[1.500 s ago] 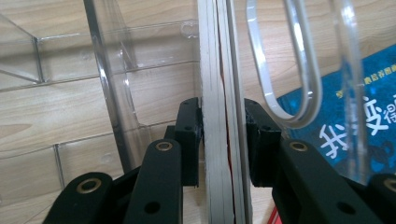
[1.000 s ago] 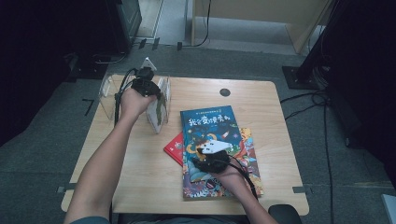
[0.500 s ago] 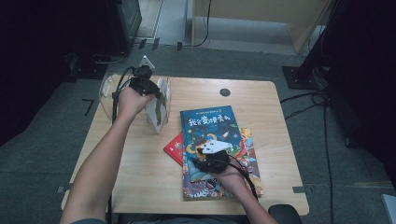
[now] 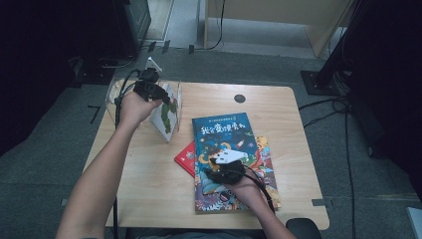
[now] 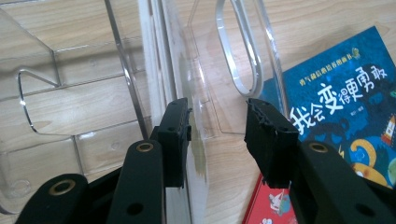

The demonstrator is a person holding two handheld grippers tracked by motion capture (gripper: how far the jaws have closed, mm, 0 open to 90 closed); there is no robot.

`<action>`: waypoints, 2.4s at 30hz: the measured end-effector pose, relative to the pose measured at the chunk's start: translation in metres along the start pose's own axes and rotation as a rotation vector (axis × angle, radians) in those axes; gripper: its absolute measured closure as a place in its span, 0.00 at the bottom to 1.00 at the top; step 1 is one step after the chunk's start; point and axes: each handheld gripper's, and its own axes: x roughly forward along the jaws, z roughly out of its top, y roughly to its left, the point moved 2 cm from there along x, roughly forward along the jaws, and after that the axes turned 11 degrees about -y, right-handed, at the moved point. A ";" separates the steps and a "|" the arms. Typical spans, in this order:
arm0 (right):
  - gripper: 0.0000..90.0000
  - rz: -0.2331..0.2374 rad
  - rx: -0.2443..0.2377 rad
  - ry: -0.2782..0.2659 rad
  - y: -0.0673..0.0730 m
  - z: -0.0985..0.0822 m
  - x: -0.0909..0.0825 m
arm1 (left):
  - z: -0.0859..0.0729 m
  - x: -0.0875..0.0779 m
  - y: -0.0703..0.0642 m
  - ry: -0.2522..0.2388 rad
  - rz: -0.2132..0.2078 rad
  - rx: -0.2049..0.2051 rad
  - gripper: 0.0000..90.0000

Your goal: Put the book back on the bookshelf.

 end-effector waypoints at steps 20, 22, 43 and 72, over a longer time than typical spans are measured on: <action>0.62 -0.001 0.032 0.012 -0.005 0.001 -0.003 | -0.023 -0.013 -0.006 -0.034 -0.066 0.036 0.66; 0.63 -0.005 0.039 0.019 -0.006 0.001 -0.005 | -0.027 -0.015 -0.005 -0.039 -0.072 0.037 0.66; 0.67 -0.069 0.083 0.007 -0.032 0.004 -0.026 | -0.066 -0.017 -0.012 -0.082 -0.150 0.083 0.76; 0.89 -0.152 0.169 0.016 -0.069 -0.003 -0.055 | -0.132 0.000 -0.023 -0.129 -0.223 0.134 0.99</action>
